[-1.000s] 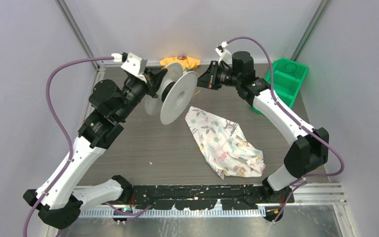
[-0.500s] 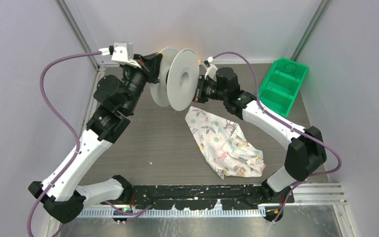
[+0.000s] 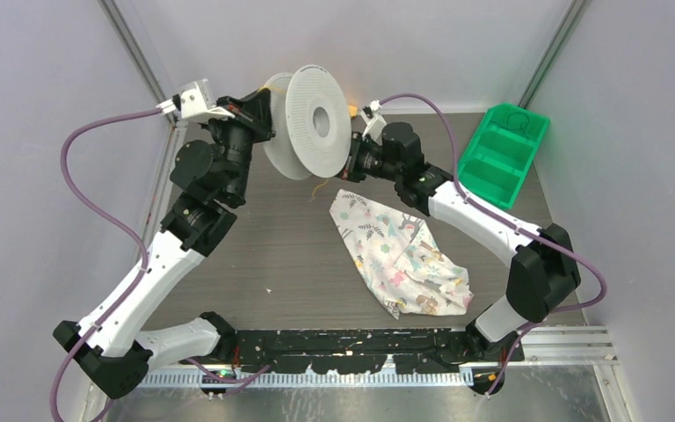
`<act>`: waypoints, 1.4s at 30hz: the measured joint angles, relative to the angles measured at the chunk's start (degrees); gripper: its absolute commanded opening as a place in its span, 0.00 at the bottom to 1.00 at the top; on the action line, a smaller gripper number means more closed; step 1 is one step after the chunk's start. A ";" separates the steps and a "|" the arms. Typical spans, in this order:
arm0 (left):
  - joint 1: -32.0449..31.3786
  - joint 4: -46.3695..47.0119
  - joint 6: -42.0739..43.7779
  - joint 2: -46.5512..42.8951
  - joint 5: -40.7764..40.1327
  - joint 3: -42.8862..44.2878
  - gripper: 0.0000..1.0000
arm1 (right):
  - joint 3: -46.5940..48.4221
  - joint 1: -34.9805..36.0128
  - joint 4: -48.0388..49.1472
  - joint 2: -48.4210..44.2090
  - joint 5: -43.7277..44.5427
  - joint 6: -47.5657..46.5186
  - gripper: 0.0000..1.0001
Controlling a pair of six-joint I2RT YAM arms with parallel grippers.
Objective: Wrap the cables
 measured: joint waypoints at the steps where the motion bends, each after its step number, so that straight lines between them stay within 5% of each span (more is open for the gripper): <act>1: 0.02 1.07 -0.44 -0.04 -0.85 -0.94 0.00 | -0.20 -0.02 0.37 0.15 0.13 0.48 0.01; 20: 0.22 9.40 -6.75 -0.87 -9.70 -13.77 0.01 | -4.72 -0.26 0.96 3.28 0.46 2.40 0.01; 22: 0.22 9.40 -7.45 -1.01 -10.36 -14.16 0.01 | -5.75 -0.24 2.75 3.28 -0.13 3.17 0.28; 24: 0.24 9.49 -7.28 -1.11 -11.28 -14.23 0.01 | -6.80 -0.24 4.68 3.28 -0.70 4.46 0.41; 32: 0.63 10.43 -4.17 -3.04 -11.10 -13.97 0.01 | -10.62 -0.09 12.87 2.38 -3.17 5.29 0.60; 42: 0.44 9.46 1.46 -3.74 -6.49 -9.14 0.01 | -14.23 -1.33 14.73 -9.51 -2.19 -5.09 0.82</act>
